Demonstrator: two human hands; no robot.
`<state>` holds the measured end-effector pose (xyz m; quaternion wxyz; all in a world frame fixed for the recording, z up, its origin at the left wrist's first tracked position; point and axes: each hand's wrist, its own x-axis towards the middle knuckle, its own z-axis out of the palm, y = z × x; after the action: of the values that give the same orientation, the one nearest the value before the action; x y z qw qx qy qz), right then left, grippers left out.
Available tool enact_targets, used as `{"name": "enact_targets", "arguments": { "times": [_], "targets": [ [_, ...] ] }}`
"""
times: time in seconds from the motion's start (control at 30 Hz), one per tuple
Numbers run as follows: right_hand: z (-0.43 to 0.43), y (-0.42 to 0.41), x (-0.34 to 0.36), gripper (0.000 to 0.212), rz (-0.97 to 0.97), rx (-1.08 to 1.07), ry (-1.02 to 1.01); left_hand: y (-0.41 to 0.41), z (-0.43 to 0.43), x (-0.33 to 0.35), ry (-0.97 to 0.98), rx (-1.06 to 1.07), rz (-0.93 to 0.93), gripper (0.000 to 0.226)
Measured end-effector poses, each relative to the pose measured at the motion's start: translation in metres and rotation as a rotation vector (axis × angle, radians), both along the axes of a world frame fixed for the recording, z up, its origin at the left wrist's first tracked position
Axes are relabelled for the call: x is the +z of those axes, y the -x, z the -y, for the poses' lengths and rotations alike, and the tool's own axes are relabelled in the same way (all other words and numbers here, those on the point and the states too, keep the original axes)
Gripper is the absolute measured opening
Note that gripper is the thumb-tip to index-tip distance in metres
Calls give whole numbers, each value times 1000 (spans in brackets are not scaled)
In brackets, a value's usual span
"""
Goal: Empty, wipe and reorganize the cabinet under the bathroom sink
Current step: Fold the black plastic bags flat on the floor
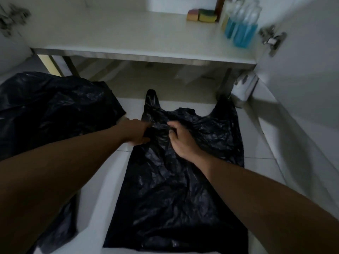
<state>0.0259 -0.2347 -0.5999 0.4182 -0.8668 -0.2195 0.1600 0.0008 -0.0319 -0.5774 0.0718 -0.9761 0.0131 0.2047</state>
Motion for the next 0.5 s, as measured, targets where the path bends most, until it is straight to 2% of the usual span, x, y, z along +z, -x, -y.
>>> {"name": "enact_targets", "arguments": {
  "times": [0.07,0.17,0.2,0.27,0.33,0.4,0.5],
  "targets": [
    [6,4,26,34,92,-47,-77,11,3,3,9,3,32,80],
    [34,17,57,32,168,-73,-118,41,22,11,153,-29,176,92],
    [49,25,59,34,202,-46,-40,55,33,14,199,-66,178,98],
    [80,48,48,47,285,33,257,85,55,14,247,-129,98,116],
    [110,78,26,65,251,36,498,114,72,4,274,-103,1,133],
    [136,104,6,86,226,-9,588,135,79,-11,273,-77,-48,147],
    [170,129,-14,98,299,1,640,155,81,-29,277,-102,-40,157]
  ]
}}
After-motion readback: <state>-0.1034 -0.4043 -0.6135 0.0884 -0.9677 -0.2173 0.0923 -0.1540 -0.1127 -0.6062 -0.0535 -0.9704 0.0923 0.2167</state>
